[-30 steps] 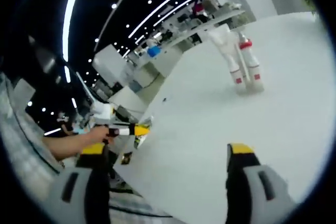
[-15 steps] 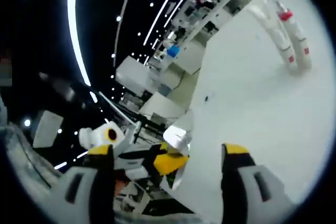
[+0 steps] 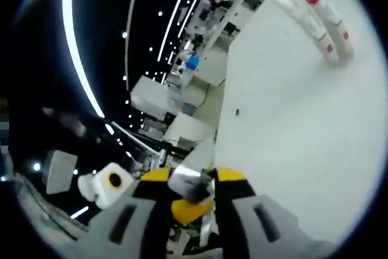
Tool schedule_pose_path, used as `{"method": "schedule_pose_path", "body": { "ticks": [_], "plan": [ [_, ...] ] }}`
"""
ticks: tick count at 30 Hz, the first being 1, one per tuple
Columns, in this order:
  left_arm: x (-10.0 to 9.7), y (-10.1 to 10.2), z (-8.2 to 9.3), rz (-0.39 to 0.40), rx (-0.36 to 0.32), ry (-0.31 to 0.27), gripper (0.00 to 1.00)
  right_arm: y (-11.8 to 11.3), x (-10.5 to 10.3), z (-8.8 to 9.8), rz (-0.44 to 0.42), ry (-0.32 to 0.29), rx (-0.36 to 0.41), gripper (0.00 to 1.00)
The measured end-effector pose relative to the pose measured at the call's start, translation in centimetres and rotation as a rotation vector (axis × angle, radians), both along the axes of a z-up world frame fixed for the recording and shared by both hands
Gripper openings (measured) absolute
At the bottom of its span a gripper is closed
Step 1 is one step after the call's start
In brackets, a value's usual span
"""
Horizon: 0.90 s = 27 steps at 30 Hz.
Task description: Arrange the skincare products in the storage area until every visible bottle or jar stands upright without overlapping.
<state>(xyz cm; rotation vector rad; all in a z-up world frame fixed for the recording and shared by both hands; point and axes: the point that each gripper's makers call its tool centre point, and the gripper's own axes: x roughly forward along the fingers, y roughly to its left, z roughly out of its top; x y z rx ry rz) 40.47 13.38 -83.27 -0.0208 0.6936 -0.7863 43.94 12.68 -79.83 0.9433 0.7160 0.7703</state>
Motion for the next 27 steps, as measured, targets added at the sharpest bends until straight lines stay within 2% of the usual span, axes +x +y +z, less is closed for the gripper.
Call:
{"method": "schedule_pose_path", "body": {
  "ticks": [2, 6, 8, 10, 14, 15, 19, 22, 24, 27],
  "plan": [
    [-0.1, 0.0, -0.1, -0.004, 0.006, 0.000, 0.08, 0.0, -0.1, -0.2, 0.006, 0.005, -0.014, 0.23],
    [-0.5, -0.1, -0.4, -0.039, 0.054, -0.038, 0.11, -0.3, -0.4, -1.2, 0.032, -0.028, -0.126, 0.15],
    [-0.6, -0.1, -0.4, -0.043, 0.055, -0.037, 0.13, -0.3, -0.5, -1.2, 0.039, -0.006, -0.108, 0.14],
    [-0.5, -0.1, -0.4, -0.040, 0.047, -0.044, 0.15, -0.5, -0.5, -1.1, 0.039, -0.011, -0.113, 0.12],
    [-0.4, 0.2, -0.2, -0.021, 0.042, -0.066, 0.30, -1.1, -0.3, -1.0, 0.039, -0.010, -0.107, 0.07],
    [-0.2, 0.3, 0.1, -0.012, 0.029, -0.082, 0.33, -1.2, -0.4, -0.7, 0.034, 0.013, -0.083, 0.06],
    [-0.4, 0.5, 0.7, -0.015, -0.016, -0.094, 0.44, -1.6, 0.0, -0.3, 0.043, -0.006, -0.071, 0.03],
    [-0.7, 0.0, 0.7, -0.039, -0.062, -0.063, 0.55, -1.9, 0.3, 0.1, 0.053, -0.017, -0.063, 0.01],
    [-0.8, 0.2, 0.5, -0.034, -0.070, -0.058, 0.59, -2.1, 0.5, 0.3, 0.056, -0.023, -0.060, 0.00],
    [-0.7, 0.7, 0.7, -0.016, -0.093, -0.051, 0.56, -2.4, 0.5, 0.7, 0.060, -0.022, -0.044, 0.00]
  ]
}}
